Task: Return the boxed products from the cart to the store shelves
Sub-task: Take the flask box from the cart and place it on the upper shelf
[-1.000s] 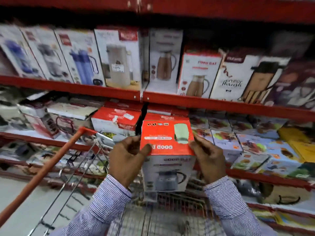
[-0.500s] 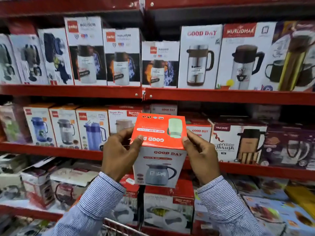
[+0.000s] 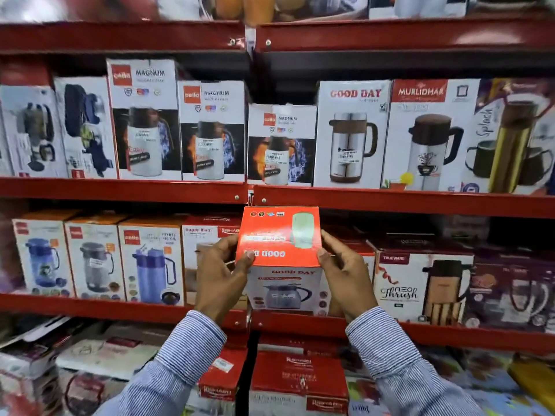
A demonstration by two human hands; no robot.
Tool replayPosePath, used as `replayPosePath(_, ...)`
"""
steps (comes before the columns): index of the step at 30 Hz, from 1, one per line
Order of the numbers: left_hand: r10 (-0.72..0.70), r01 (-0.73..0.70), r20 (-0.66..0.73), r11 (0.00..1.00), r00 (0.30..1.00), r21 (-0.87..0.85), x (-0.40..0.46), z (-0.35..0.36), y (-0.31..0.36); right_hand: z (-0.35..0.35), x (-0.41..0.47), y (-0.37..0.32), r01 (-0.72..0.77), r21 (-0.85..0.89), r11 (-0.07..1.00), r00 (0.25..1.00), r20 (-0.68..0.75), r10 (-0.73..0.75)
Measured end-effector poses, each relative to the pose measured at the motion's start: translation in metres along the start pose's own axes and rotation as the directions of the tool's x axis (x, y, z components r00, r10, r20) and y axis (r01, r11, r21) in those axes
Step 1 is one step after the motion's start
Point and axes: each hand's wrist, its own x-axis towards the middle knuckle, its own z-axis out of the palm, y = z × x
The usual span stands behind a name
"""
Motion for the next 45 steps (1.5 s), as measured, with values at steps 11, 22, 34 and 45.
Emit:
replayPosePath(11,-0.065,0.065,0.080,0.998,0.995,0.010,0.040,0.031,-0.038,0.005,0.044,0.038,-0.115,-0.119,0.986,0.988,0.093,0.126)
replayPosePath(22,-0.125,0.132,-0.097,0.988,0.987,0.075,0.054,0.071,-0.055,0.012,0.090,0.050,-0.103,-0.230,0.968,0.993,0.031,0.112)
replayPosePath(34,-0.178,0.179,-0.020,0.976,0.984,0.127,0.034,0.079,-0.083,0.015,0.099,0.055,-0.124,-0.252,0.960,0.988,0.058,0.142)
replayPosePath(45,-0.145,0.145,-0.012,0.978,0.989,0.153,0.036,0.077,-0.089,0.014,0.095,0.059,-0.084,-0.266,0.960,0.994,0.042,0.099)
